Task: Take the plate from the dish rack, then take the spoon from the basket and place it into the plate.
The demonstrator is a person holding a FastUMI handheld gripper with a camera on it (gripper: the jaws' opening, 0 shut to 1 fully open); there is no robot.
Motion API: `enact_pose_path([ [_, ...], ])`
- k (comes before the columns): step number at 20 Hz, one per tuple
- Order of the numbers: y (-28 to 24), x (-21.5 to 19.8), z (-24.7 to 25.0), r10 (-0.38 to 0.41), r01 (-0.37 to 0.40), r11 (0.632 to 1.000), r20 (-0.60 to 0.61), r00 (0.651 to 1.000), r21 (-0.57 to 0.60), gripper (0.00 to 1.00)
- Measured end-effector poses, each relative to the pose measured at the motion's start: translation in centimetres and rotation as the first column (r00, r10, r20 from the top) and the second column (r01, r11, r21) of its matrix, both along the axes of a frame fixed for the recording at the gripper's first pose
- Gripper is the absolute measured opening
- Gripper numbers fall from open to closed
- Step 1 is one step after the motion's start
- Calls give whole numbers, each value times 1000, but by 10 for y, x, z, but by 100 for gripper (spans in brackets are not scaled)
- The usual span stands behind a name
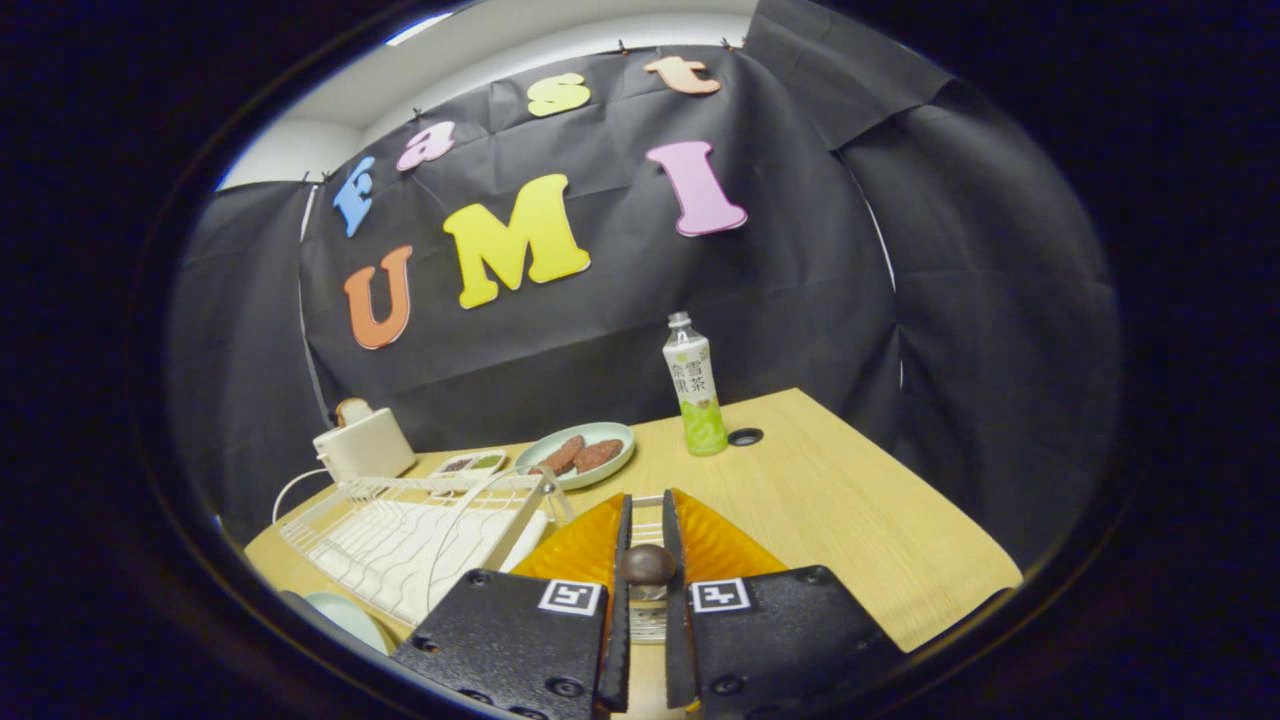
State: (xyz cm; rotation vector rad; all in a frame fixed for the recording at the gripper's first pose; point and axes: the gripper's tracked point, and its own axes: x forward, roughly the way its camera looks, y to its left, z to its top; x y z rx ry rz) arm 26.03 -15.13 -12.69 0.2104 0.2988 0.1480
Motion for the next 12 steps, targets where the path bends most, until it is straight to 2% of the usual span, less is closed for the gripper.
enact_pose_path([
  [4,2,-9,37,9,-4,996,61,998,-84,16],
  [9,-1,-29,97,-2,20,991,138,990,-129,15],
  [12,22,-58,124,54,-42,995,138,989,-91,15],
])
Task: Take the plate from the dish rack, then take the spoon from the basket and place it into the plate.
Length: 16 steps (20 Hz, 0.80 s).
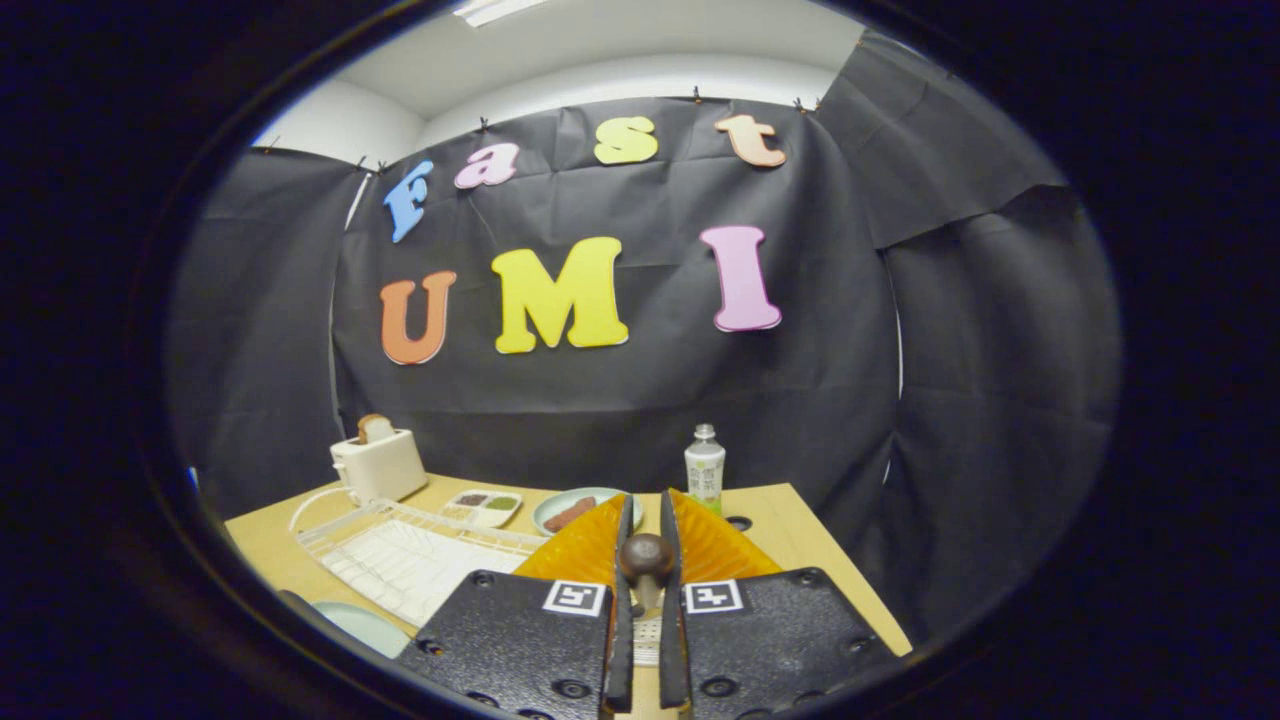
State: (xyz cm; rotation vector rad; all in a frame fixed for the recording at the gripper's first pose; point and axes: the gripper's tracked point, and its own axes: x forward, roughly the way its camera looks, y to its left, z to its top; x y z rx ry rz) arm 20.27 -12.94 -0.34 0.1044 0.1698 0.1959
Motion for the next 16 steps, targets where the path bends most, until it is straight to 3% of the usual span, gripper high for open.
enact_pose_path([
  [7,92,-63,25,210,-208,972,-6,978,113,15],
  [16,211,-117,-27,414,-408,910,-101,905,70,15],
])
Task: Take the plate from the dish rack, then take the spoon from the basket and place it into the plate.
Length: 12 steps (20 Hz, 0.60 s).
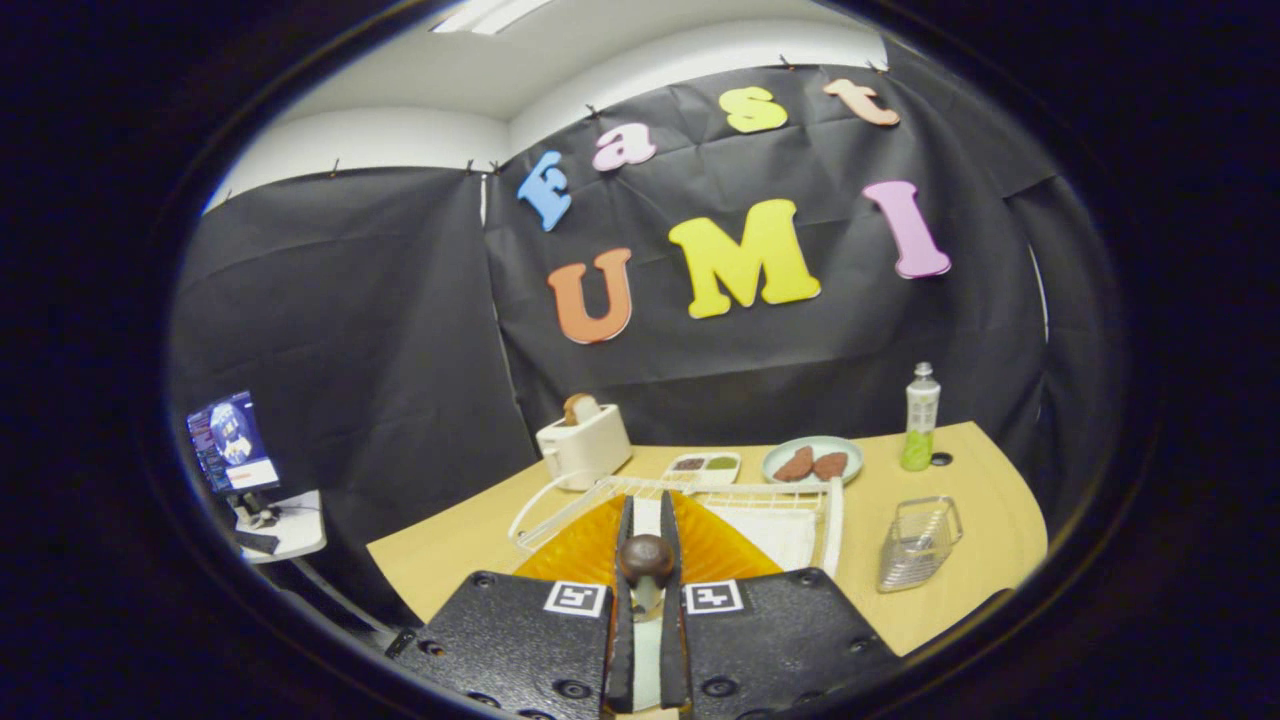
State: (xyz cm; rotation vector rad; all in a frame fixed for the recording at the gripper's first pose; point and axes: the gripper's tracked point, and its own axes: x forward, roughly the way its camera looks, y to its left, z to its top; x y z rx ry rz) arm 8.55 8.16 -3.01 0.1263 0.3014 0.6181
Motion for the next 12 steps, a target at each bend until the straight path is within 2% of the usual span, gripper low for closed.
enact_pose_path([
  [5,51,-24,-45,88,-90,995,-44,995,-49,15],
  [12,77,-36,-98,141,-151,985,-120,983,-79,15],
])
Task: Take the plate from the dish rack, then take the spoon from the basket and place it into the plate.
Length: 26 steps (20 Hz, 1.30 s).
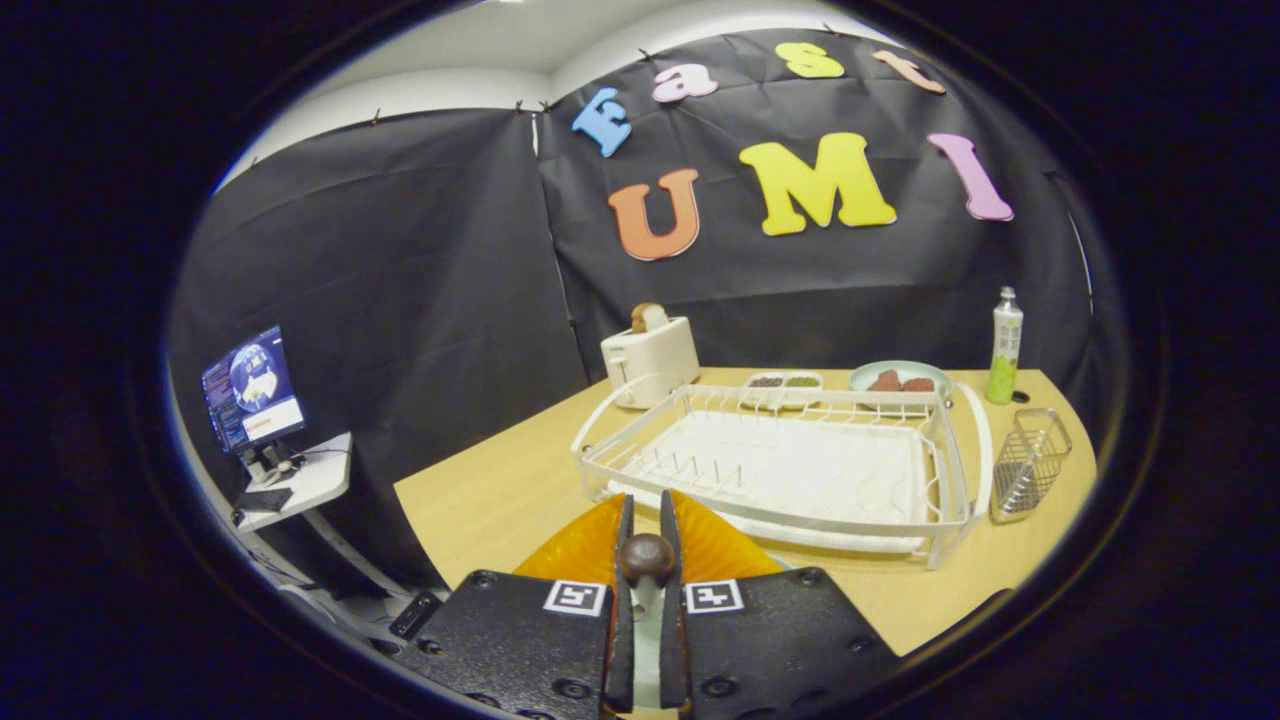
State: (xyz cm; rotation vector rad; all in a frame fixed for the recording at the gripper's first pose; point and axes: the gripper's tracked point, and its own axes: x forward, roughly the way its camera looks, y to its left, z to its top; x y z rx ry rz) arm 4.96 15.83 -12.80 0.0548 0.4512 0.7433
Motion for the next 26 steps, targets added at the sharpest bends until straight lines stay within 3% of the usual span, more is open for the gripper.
enact_pose_path([
  [6,5,-1,-18,47,-47,999,-25,999,12,19],
  [11,-18,24,-13,-60,61,998,36,998,-31,30],
  [15,-27,33,4,-136,137,991,98,986,-9,54],
  [16,-28,34,11,-160,161,987,120,980,0,65],
  [20,-45,38,44,-289,290,956,230,929,30,100],
  [26,-82,21,105,-458,451,886,364,811,111,100],
])
